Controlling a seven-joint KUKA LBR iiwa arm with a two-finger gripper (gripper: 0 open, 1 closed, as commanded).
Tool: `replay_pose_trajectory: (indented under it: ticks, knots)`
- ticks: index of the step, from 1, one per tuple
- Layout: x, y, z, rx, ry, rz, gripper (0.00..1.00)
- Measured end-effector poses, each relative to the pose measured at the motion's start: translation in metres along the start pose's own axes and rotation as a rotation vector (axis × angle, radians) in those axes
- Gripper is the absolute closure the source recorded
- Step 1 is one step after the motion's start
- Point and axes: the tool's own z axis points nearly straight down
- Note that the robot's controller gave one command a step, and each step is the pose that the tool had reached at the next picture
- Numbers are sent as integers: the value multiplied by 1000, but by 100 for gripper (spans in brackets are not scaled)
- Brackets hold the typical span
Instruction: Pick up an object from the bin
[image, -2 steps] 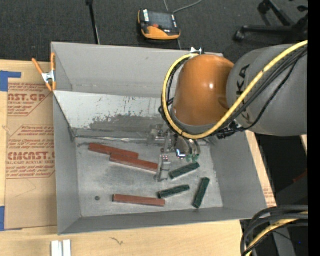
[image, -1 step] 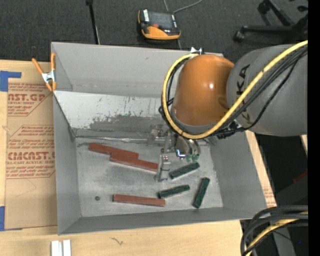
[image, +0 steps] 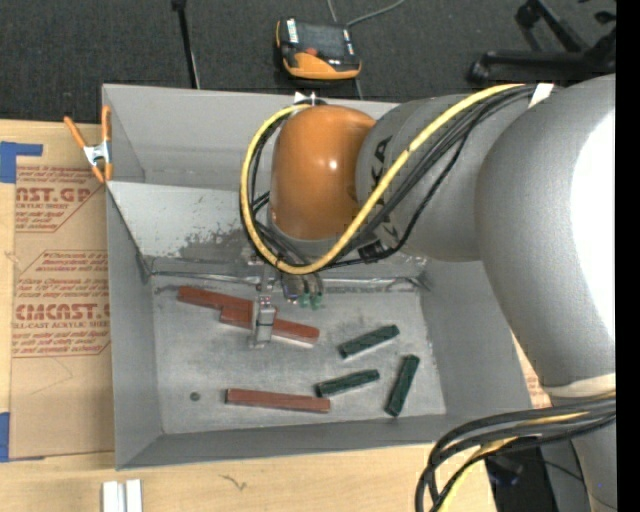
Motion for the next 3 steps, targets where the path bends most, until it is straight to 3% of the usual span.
replay_pose_trajectory:
  ticks: [1, 2, 3]
  knots:
    - [17, -13, 15, 1, 6, 65, 0]
    - [-12, -3, 8, 1, 3, 133, 0]
    - [-13, -13, 90, 3, 9, 160, 0]
